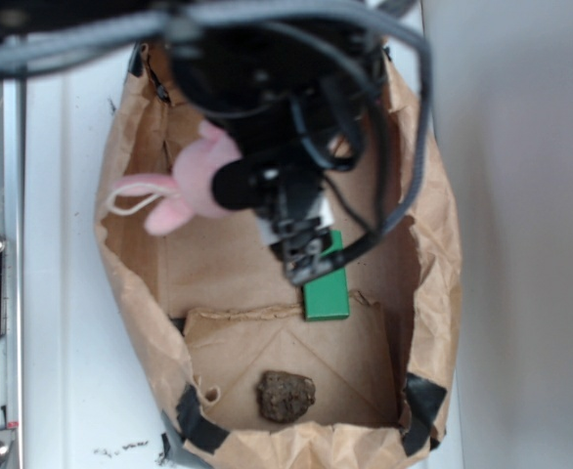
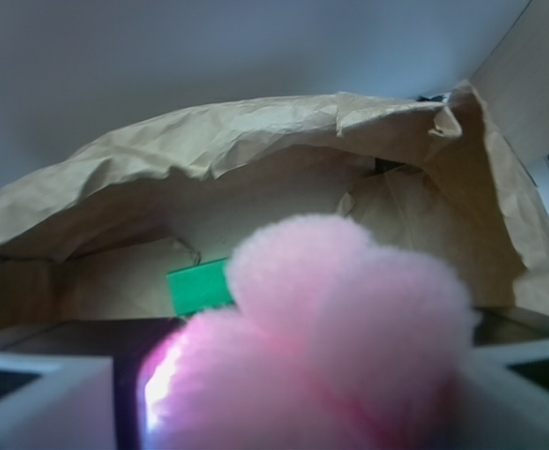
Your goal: Grab the pink bunny.
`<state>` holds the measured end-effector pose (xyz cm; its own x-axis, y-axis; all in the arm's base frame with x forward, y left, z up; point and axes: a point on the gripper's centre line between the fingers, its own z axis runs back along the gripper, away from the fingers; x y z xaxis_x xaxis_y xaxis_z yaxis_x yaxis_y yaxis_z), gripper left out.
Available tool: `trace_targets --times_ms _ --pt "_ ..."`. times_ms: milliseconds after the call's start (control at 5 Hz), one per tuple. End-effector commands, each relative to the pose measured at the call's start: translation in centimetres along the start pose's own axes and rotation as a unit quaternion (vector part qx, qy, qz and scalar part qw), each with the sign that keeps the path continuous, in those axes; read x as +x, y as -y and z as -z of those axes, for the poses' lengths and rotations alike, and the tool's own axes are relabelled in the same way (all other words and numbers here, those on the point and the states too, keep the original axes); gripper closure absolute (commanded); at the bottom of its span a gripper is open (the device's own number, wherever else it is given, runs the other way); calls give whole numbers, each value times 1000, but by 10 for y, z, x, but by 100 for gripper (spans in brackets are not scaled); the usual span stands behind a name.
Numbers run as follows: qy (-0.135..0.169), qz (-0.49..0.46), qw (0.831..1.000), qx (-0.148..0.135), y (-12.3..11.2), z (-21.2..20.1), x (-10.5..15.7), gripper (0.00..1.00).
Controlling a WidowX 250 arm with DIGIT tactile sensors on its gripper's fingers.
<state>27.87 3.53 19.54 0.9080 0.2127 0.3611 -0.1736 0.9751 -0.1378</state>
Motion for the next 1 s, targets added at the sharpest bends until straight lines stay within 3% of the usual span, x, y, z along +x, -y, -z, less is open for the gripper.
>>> trace_targets --times_ms 0,200,400,800 --pt "0 40 999 3 16 -30 9 100" --pt "-13 52 998 13 17 -31 7 100" --pt "-11 66 998 2 18 -37 3 100" --pt "15 61 998 -6 16 -37 -1 100"
